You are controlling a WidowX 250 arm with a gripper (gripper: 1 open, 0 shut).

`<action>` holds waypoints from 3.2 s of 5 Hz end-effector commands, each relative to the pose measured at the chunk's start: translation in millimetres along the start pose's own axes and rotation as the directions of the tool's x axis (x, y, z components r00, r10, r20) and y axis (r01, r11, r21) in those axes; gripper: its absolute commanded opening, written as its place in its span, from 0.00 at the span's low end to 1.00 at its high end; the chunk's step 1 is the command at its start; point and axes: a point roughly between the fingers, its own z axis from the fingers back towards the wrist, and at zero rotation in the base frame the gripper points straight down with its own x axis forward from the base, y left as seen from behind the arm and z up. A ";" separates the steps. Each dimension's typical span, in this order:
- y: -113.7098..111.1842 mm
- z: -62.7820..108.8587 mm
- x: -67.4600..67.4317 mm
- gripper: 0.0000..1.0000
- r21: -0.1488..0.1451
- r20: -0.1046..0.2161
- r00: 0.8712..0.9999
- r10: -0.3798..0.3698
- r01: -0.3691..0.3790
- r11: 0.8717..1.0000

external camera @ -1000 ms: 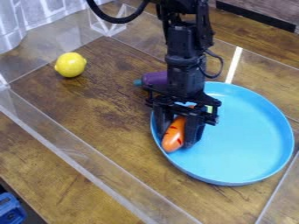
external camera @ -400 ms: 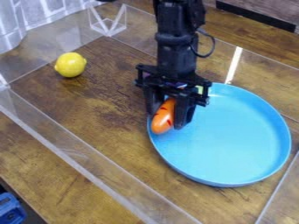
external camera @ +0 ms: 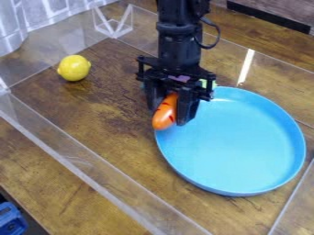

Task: Remove the carrot from the blue tray and put it on the table

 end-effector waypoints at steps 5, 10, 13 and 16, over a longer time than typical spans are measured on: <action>15.8 39.2 1.3 0.00 0.030 0.108 0.994 -0.005 0.002 1.000; 57.1 30.8 -18.5 0.00 0.115 0.044 0.999 0.025 -0.030 0.993; 79.5 16.0 -27.5 0.00 0.155 -0.001 0.999 0.044 -0.043 0.987; 97.2 -2.1 -29.7 0.00 0.171 -0.032 0.998 0.060 -0.053 0.984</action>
